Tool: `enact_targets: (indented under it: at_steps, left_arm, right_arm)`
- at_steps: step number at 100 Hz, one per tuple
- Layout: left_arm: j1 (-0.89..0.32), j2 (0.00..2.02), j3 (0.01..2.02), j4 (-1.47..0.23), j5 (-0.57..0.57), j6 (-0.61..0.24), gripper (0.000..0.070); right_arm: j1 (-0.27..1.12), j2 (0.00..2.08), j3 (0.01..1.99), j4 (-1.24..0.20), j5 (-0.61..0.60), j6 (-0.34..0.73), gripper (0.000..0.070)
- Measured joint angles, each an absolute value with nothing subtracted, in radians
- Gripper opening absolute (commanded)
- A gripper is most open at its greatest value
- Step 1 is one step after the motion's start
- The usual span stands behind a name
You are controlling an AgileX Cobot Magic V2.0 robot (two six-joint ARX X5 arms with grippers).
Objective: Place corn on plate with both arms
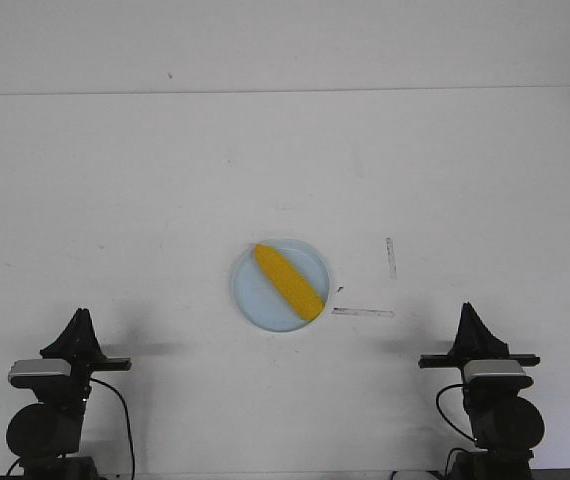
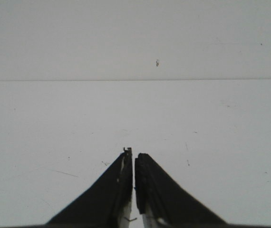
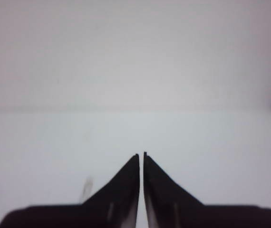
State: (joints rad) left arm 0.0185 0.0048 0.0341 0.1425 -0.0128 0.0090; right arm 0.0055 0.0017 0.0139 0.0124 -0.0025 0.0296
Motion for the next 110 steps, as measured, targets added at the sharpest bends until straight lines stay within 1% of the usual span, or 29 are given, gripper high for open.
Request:
enact_targets:
  at_steps: [7, 110]
  left_arm:
    - [0.019, 0.005, 0.034, 0.143, -0.013, 0.009, 0.0001]
    - [0.019, 0.005, 0.034, 0.143, -0.013, 0.009, 0.0001]
  right_arm:
    - [0.006, 0.002, 0.014, -0.006, -0.002, 0.03, 0.0015]
    - [0.006, 0.001, 0.014, -0.003, -0.001, 0.03, 0.0015]
